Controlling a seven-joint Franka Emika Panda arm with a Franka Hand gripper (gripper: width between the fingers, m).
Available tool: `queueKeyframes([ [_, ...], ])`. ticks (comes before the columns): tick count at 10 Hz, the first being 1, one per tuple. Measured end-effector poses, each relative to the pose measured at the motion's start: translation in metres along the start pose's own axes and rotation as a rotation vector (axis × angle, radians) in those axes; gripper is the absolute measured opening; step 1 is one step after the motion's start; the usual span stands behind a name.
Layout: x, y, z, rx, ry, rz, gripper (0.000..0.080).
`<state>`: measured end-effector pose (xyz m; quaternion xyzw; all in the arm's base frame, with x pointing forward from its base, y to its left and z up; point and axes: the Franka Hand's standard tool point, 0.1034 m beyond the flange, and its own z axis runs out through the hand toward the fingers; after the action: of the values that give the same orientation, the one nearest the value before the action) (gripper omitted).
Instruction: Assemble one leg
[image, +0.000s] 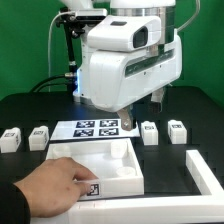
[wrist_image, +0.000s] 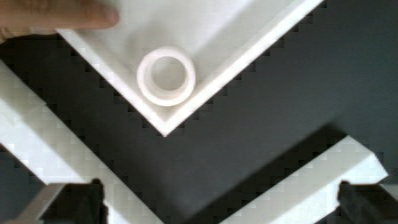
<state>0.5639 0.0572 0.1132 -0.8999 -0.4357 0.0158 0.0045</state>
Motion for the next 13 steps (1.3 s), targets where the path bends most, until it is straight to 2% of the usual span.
queueKeyframes([
  [8, 0.000, 0.000, 0.001, 0.001, -0.001, -0.028, 0.0650],
  [9, -0.001, -0.002, 0.003, -0.006, 0.007, -0.032, 0.0650],
  [10, -0.011, -0.015, 0.011, -0.016, 0.016, -0.118, 0.0650],
  [11, -0.027, -0.030, 0.017, -0.014, 0.011, -0.234, 0.0650],
  [12, -0.043, -0.041, 0.021, -0.016, 0.009, -0.372, 0.0650],
  [13, -0.067, -0.053, 0.030, -0.018, 0.010, -0.514, 0.0650],
])
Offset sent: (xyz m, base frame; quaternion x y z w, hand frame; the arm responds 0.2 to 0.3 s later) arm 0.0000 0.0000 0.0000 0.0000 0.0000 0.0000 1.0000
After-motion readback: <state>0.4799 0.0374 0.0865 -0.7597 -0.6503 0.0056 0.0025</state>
